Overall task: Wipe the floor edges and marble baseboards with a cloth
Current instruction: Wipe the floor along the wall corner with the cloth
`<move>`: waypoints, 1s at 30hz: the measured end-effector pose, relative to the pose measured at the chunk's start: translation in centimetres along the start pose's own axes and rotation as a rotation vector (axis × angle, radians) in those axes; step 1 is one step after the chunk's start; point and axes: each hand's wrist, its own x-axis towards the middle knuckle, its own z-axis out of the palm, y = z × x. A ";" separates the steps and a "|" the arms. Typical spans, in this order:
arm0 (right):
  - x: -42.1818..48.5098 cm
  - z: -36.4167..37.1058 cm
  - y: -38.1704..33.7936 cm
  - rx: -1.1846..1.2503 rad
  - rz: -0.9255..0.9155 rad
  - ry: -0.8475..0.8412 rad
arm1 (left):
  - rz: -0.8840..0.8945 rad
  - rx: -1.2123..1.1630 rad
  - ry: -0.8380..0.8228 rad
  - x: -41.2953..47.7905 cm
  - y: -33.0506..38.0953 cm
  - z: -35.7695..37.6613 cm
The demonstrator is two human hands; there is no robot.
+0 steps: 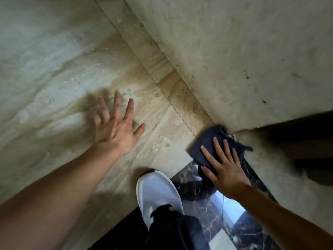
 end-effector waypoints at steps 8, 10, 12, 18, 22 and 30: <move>9.2 -4.7 -3.6 -0.184 -0.406 0.145 | -0.186 -0.058 0.183 8.1 -6.8 -0.4; 16.6 -8.2 -7.5 -0.111 -0.454 0.244 | -0.248 -0.081 0.183 11.3 -8.6 -0.8; 25.6 -12.7 -12.5 -0.083 -0.447 0.365 | -0.292 -0.119 0.195 14.0 -9.3 -1.0; 46.4 -25.7 -23.4 -0.060 -0.403 0.234 | -0.281 -0.169 0.245 15.1 -9.5 -1.1; 50.8 -29.3 -26.3 -0.014 -0.373 0.111 | -0.289 -0.176 0.198 15.5 -9.6 -1.8; 55.3 -33.9 -28.9 0.169 -0.254 -0.012 | -0.234 -0.160 0.126 16.8 -10.8 -2.9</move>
